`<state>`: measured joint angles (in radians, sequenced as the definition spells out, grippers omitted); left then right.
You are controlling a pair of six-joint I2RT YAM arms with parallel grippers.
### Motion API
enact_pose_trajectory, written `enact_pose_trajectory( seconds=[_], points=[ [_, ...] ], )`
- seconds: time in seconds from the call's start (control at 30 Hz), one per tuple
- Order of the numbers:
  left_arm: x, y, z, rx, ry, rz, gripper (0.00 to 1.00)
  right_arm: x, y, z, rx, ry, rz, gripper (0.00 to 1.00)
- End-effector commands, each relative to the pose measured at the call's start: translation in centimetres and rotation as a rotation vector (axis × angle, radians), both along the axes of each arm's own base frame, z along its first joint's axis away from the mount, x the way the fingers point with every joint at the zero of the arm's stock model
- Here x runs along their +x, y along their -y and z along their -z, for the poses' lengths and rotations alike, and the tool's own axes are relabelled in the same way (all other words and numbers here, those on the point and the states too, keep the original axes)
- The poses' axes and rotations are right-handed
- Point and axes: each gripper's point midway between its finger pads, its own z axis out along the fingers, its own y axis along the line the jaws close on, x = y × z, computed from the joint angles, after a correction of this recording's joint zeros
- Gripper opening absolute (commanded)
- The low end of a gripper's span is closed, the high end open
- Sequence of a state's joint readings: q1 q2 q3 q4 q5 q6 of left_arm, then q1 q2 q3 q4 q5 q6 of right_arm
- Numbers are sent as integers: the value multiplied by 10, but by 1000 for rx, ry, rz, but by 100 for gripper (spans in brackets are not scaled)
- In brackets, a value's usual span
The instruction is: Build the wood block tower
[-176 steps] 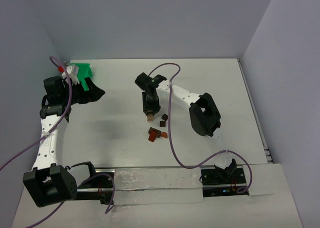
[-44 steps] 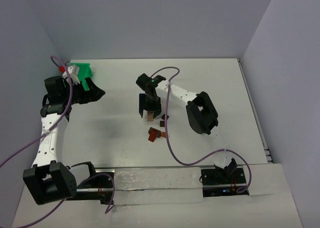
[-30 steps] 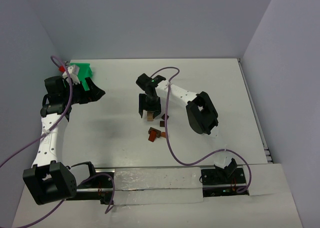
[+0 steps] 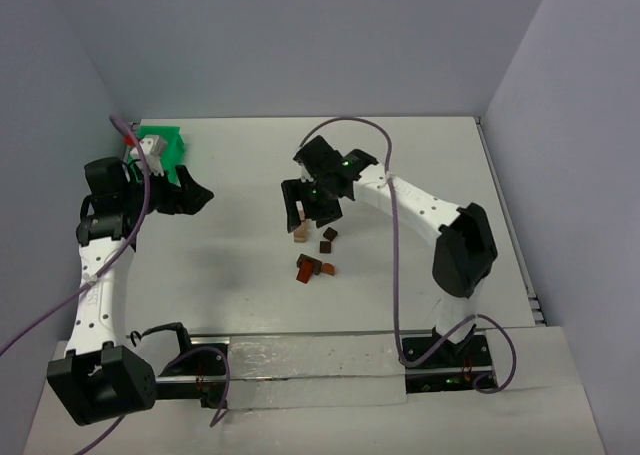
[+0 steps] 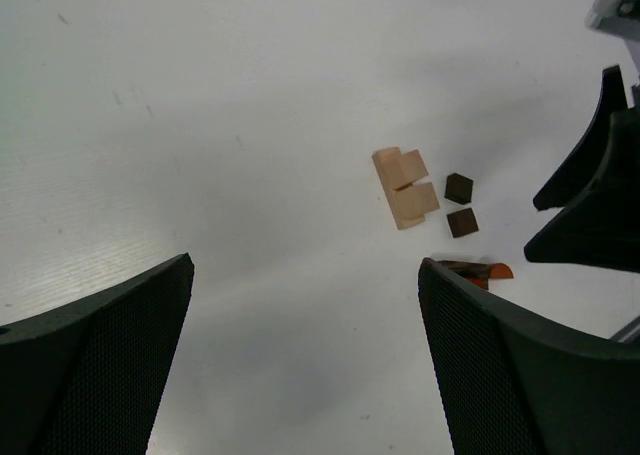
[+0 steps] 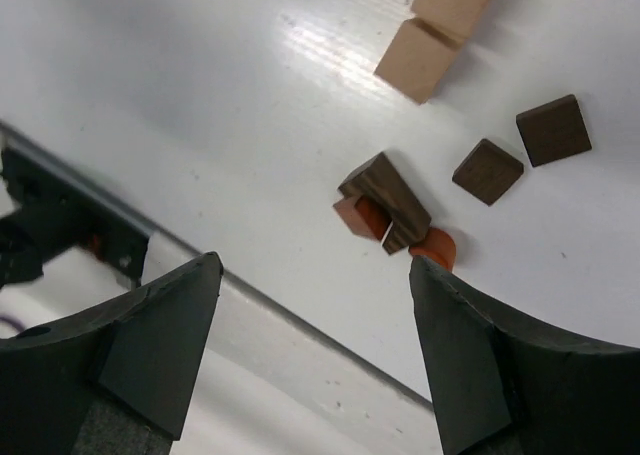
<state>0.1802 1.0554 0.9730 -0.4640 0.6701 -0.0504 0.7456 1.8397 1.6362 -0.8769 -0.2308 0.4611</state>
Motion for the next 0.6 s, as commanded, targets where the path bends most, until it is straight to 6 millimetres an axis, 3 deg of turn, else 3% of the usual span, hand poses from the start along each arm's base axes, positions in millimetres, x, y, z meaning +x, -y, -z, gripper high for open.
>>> enact_pose_trajectory(
  seconds=[0.0, 0.07, 0.13, 0.3, 0.33, 0.4, 0.57],
  points=[
    [-30, 25, -22, 75, 125, 217, 99, -9, 11, -43, 85, 181, -191, 86],
    [-41, 36, -11, 141, 109, 286, 97, -10, 29, -58, 86, 259, -203, 92],
    [-52, 54, -2, 221, 94, 363, 95, -9, 48, -57, 67, 299, -199, 99],
    [-76, 113, 18, 320, 82, 549, 91, 10, 116, -58, 60, 351, -80, 100],
    [-74, 113, 19, 339, 82, 541, 89, 7, 118, -61, 69, 348, -82, 100],
    [-91, 150, 35, 393, 66, 679, 83, 14, 149, -56, 43, 336, -19, 100],
    [-116, 204, 53, 454, 97, 902, 71, 17, 191, -51, 30, 327, 101, 100]
  ],
)
